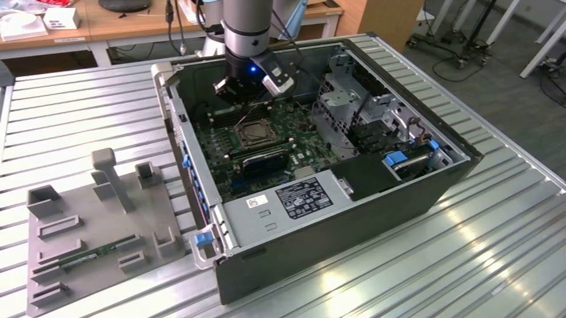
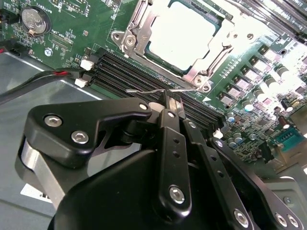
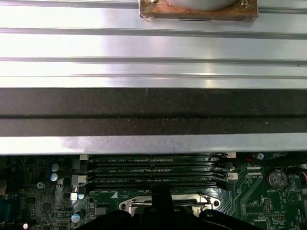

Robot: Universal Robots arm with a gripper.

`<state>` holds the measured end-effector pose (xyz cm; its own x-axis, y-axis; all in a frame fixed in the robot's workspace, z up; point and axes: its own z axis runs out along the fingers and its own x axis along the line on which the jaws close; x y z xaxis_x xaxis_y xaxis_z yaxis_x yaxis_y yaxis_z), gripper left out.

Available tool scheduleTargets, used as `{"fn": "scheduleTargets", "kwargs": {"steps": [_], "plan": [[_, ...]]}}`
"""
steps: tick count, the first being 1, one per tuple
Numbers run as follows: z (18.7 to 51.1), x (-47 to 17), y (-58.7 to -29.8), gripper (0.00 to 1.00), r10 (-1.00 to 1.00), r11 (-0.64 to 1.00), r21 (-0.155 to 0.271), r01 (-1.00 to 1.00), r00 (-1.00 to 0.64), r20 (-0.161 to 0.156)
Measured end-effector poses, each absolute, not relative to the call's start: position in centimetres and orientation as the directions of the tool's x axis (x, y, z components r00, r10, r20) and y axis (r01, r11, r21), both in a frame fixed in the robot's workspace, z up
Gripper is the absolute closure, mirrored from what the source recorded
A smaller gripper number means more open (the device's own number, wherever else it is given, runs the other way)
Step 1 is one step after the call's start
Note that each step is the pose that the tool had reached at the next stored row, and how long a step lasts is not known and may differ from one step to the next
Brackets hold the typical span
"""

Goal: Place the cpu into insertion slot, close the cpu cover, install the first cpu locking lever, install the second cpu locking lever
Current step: 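Install the first cpu locking lever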

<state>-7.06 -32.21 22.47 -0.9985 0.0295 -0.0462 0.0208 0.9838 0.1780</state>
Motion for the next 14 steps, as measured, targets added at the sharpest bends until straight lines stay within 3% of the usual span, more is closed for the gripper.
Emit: {"fn": "scheduleTargets", "kwargs": {"steps": [14], "plan": [[22.33,-6.82,-32.10,0.89,0.030,0.982,0.186,0.021,-0.998,-0.046]]}}
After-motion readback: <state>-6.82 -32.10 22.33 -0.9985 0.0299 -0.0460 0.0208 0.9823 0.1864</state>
